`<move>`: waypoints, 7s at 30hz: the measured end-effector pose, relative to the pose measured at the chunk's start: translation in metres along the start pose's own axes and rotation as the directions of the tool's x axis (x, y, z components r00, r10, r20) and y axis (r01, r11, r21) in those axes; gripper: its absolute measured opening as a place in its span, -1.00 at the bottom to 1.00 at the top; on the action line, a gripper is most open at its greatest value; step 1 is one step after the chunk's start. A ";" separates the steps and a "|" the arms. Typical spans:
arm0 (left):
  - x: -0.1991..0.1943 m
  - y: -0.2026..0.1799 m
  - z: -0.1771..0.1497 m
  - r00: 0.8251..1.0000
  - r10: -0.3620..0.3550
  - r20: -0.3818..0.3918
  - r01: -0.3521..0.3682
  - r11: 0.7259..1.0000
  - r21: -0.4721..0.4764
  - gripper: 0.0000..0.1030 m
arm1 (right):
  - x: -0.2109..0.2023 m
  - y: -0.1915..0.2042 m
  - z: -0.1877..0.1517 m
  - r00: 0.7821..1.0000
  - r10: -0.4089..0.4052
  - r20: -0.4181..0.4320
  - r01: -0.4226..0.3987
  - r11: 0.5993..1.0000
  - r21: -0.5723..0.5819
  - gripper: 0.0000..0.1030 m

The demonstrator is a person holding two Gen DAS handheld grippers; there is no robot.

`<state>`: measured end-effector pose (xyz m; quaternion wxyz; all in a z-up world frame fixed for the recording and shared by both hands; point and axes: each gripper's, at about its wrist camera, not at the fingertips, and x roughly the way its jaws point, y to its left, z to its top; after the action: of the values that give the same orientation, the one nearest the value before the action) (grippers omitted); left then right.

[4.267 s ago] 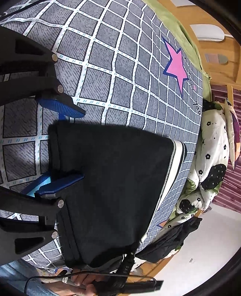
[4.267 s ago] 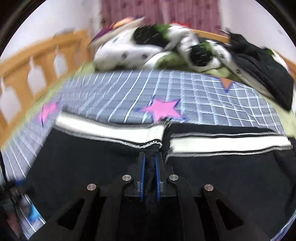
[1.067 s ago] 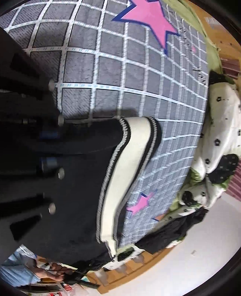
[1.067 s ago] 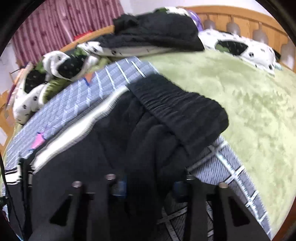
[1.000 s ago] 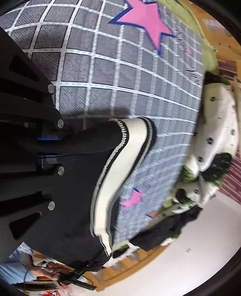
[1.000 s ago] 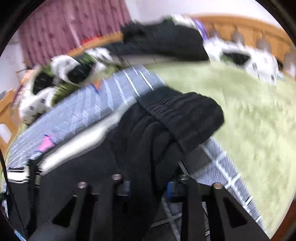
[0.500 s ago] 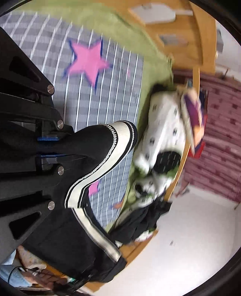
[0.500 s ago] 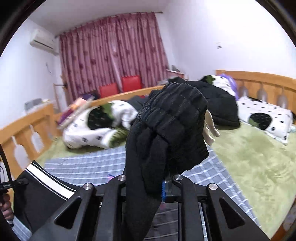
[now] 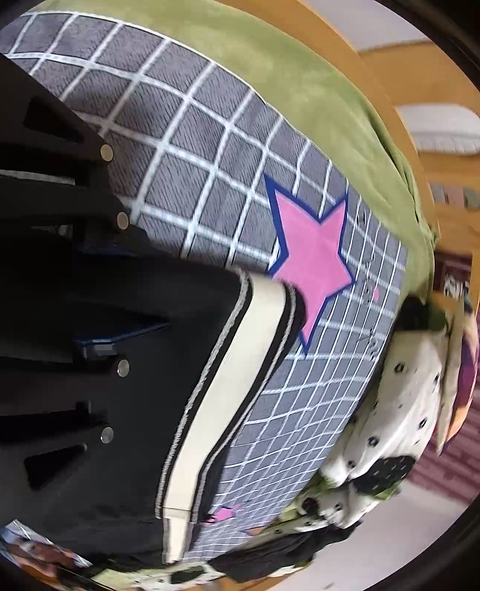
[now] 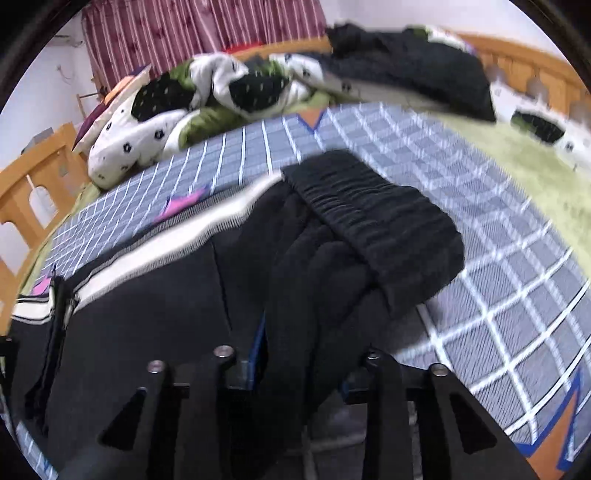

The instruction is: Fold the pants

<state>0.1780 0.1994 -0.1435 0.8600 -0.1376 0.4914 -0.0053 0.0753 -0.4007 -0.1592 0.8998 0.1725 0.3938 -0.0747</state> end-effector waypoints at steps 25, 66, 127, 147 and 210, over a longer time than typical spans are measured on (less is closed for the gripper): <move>-0.089 -0.007 -0.125 0.983 -0.156 0.091 0.153 0.987 0.044 0.17 | -0.033 0.058 -0.055 0.998 -0.063 -0.011 0.059 0.974 -0.220 -0.08; -0.119 -0.015 -0.120 0.958 -0.054 0.282 0.072 0.996 -0.055 -0.73 | -0.037 0.044 -0.055 0.995 0.063 -0.073 -0.070 0.994 -0.089 -0.17; -0.061 -0.165 -0.206 0.957 -0.287 0.026 0.274 0.933 0.234 0.10 | -0.082 0.168 -0.043 0.904 0.414 -0.106 -0.426 0.888 -0.171 -0.76; -0.061 -0.234 -0.222 0.956 -0.294 0.015 0.277 0.913 0.298 0.10 | -0.129 0.013 0.040 0.947 0.269 0.178 -0.236 0.954 -0.186 -0.90; 0.046 -0.258 -0.106 0.881 -0.438 -0.179 0.461 0.879 0.121 -0.10 | 0.057 -0.013 0.061 0.986 0.016 -0.164 -0.067 0.949 -0.309 0.39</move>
<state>0.1445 -0.0801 -0.1705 0.8050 -0.1781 0.5054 -0.2547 0.1519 -0.4356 -0.1659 0.8828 0.0411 0.4675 0.0218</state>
